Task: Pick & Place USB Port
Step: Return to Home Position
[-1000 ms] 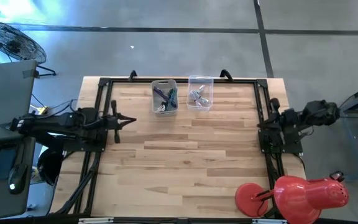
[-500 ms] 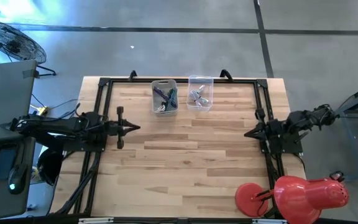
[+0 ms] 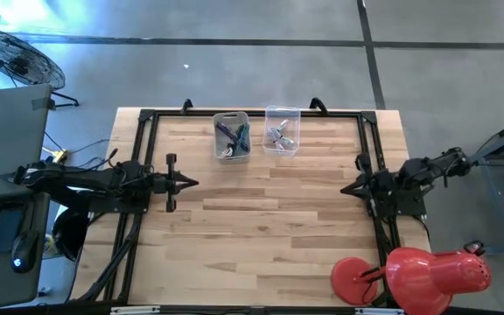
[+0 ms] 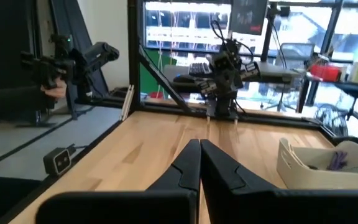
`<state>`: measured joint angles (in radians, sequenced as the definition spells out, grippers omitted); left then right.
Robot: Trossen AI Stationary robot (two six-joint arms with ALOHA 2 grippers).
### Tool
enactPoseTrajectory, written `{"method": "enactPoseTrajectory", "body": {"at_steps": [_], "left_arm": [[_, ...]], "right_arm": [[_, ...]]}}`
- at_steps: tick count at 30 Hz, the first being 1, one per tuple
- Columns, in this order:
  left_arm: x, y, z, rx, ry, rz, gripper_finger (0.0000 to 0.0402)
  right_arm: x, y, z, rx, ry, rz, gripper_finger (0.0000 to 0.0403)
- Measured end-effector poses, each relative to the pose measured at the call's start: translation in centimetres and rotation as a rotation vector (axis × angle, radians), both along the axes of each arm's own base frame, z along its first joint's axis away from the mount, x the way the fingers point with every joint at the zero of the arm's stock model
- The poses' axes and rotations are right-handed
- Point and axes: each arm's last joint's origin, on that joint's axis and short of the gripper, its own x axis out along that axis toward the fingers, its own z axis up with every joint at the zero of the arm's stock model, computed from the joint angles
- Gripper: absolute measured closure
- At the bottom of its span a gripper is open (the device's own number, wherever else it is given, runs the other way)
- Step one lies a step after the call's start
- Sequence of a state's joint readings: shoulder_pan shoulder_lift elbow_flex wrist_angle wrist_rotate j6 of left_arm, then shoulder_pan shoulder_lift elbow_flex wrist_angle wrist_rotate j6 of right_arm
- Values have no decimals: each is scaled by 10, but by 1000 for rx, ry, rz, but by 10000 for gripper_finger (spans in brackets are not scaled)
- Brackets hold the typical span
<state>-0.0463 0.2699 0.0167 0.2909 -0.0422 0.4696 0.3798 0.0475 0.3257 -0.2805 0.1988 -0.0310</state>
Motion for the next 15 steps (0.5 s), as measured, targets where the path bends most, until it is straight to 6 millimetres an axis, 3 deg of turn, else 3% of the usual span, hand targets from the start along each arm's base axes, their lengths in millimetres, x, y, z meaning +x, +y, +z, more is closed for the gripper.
{"method": "enactPoseTrajectory", "body": {"at_steps": [9,15], "left_arm": [[0,0,-1,-2,6,-9,401],[0,0,-2,-12,10,-10,401]], "right_arm": [[27,5,-68,-68,-34,-73,403],[31,-5,-72,-79,-26,-94,403]]}}
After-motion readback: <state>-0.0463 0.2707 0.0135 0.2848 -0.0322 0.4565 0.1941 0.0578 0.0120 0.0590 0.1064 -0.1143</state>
